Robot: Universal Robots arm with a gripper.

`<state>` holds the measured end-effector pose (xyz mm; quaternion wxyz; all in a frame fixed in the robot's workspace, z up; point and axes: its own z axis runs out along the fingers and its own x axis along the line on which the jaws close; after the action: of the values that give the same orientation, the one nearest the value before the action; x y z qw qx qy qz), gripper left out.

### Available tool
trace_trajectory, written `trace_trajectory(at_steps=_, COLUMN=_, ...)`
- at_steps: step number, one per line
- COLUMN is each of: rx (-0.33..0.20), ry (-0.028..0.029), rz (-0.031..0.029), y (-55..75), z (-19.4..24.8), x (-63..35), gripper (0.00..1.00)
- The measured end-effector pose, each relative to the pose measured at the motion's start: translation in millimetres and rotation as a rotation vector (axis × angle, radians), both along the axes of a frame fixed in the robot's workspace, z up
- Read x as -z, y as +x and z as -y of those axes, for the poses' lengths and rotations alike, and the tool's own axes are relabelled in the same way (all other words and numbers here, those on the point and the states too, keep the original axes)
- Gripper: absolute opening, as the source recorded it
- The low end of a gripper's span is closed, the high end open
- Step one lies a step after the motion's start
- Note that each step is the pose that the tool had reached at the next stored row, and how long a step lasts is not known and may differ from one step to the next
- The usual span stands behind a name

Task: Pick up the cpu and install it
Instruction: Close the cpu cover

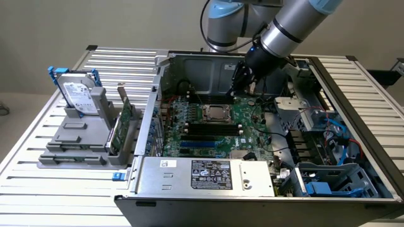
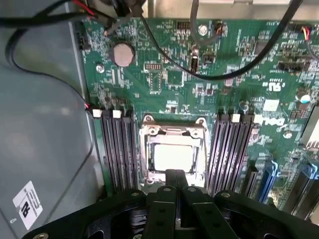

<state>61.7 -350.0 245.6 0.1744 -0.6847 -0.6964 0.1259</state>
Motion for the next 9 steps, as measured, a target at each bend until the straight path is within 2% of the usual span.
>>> trace_trajectory(at_steps=2, rx=-0.002, ry=-0.0023, rz=-0.0184, y=-2.1, z=0.0, x=0.2, gripper=0.11)
trace_trajectory(at_steps=3, rx=-0.002, ry=-0.003, rz=-0.0229, y=-3.9, z=0.0, x=0.6, gripper=0.11)
trace_trajectory(at_steps=5, rx=-0.006, ry=-0.0034, rz=-0.026, y=-7.8, z=0.0, x=2.3, gripper=0.11)
trace_trajectory(at_steps=9, rx=-0.009, ry=-0.0031, rz=-0.026, y=-24.5, z=0.0, x=5.9, gripper=0.11)
